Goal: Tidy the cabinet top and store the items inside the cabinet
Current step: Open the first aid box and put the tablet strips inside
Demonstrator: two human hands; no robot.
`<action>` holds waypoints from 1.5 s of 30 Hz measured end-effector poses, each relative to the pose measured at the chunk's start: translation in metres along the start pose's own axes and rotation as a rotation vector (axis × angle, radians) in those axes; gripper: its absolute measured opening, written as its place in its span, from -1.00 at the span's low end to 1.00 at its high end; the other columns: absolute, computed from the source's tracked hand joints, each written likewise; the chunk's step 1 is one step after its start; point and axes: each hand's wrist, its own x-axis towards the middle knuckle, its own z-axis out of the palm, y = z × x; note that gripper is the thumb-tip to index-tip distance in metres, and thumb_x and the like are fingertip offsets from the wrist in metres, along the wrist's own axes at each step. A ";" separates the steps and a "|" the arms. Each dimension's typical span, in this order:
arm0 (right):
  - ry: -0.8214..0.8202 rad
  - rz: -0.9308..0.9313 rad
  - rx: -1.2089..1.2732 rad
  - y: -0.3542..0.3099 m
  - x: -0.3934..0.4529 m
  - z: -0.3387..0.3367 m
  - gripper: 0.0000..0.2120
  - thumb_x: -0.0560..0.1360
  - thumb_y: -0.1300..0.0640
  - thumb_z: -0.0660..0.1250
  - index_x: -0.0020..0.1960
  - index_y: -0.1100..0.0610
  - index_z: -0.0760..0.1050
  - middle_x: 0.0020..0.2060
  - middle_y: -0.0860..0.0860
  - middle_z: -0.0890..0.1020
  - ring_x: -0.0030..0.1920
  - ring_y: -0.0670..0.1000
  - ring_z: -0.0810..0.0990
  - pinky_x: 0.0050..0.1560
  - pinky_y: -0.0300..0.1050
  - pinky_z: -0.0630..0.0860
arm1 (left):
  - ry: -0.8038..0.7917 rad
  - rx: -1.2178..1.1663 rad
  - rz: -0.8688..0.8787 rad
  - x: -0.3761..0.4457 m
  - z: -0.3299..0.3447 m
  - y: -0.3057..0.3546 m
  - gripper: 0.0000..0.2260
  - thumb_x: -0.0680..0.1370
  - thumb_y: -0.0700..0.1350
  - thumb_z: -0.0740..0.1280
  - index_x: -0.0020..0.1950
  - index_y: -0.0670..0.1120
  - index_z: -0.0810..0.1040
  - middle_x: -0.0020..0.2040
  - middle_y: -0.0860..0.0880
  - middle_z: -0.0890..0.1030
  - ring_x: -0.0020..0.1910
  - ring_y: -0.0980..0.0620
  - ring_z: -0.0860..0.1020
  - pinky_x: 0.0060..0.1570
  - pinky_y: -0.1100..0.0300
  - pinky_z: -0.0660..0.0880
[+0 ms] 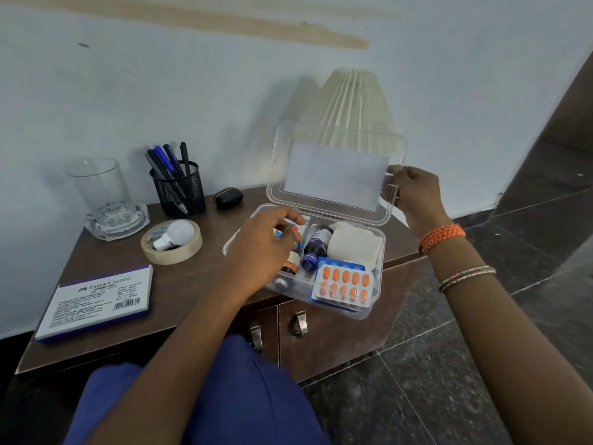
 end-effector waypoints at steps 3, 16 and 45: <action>0.016 -0.136 -0.022 0.001 -0.010 0.000 -0.79 0.60 0.21 0.21 0.13 0.26 0.55 -0.13 0.13 0.65 -0.17 0.02 0.64 -0.01 -0.10 0.62 | 0.038 0.069 0.052 -0.003 -0.003 0.002 -0.84 0.59 -0.11 0.22 0.07 0.08 0.56 -0.05 0.06 0.65 -0.19 0.07 0.59 -0.23 0.17 0.52; -0.167 -0.529 -0.203 0.034 -0.093 -0.035 -0.76 0.50 0.28 0.36 0.15 0.15 0.59 0.03 0.02 0.68 0.06 -0.08 0.66 0.07 -0.16 0.60 | 0.132 0.724 0.616 -0.018 -0.026 0.008 0.02 0.26 0.45 0.24 0.53 -0.07 -0.01 0.53 -0.09 0.08 0.51 -0.07 0.03 0.47 -0.07 -0.04; -0.405 -0.509 -0.952 0.049 -0.102 -0.035 -0.48 0.52 -0.10 0.28 0.46 -0.11 0.28 0.47 -0.10 0.28 0.52 -0.05 0.11 0.34 0.14 0.39 | -0.229 0.511 0.283 -0.011 0.023 -0.001 -0.56 0.54 0.02 0.30 0.42 0.11 0.35 0.45 0.09 0.35 0.41 0.05 0.32 0.30 0.06 0.35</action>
